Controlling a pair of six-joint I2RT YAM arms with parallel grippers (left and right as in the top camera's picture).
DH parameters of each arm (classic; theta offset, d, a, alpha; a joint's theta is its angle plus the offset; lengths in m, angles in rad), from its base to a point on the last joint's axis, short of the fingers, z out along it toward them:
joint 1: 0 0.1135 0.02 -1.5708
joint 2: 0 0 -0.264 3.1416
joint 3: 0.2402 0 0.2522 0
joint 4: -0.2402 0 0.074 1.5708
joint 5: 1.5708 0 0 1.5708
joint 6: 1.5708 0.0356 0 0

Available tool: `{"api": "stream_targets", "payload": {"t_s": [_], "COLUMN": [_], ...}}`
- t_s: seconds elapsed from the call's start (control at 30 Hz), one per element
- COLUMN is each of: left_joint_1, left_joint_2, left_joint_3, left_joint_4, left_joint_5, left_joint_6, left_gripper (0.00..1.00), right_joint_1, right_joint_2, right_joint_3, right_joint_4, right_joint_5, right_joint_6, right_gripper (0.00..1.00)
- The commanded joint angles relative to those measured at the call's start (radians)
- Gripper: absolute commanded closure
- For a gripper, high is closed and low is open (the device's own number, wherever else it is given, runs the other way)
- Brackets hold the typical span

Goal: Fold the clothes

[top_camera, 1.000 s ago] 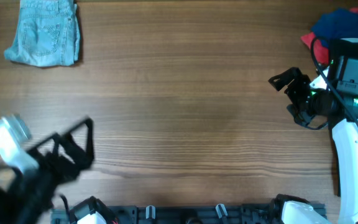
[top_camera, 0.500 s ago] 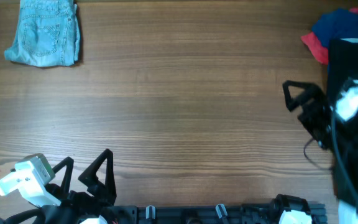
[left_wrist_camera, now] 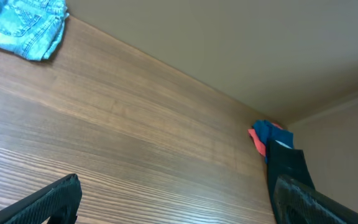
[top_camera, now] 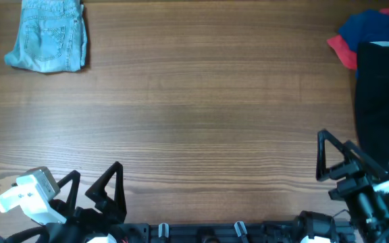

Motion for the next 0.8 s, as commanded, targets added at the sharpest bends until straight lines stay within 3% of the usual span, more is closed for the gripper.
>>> {"api": "stream_targets", "payload": {"t_s": [0.0,0.2,0.4,0.47,0.57,0.77], "left_joint_1": [-0.003,-0.003,-0.003,-0.003,-0.003,-0.003], "left_joint_2": [-0.005,-0.005,-0.005,-0.005,-0.005,-0.005], "left_joint_3": [-0.003,-0.003,-0.003,-0.003,-0.003,-0.003], "left_joint_4": [0.002,0.002,0.002,0.002,0.002,0.002], "left_joint_5": [0.001,0.001,0.002,0.001,0.001,0.001], "left_joint_6": [0.019,0.019,0.019,0.019,0.019,0.019], "left_gripper": [0.0,0.0,0.0,0.0,0.0,0.0], "right_joint_1": [0.005,0.057,0.156,0.179,0.206,0.221], "right_joint_2": [-0.046,-0.108,-0.115,-0.116,-0.129,-0.273], "right_joint_3": [-0.001,-0.001,-0.006,-0.018,-0.067,-0.354], "right_joint_4": [0.0,-0.019,-0.318,-0.344,-0.259,0.143], "right_joint_5": [-0.009,0.299,0.555,0.614,0.652,0.488], "right_joint_6": [0.008,-0.001,0.012,0.044,0.008,-0.327], "right_gripper": [0.0,0.0,0.0,0.0,0.0,0.0]}}
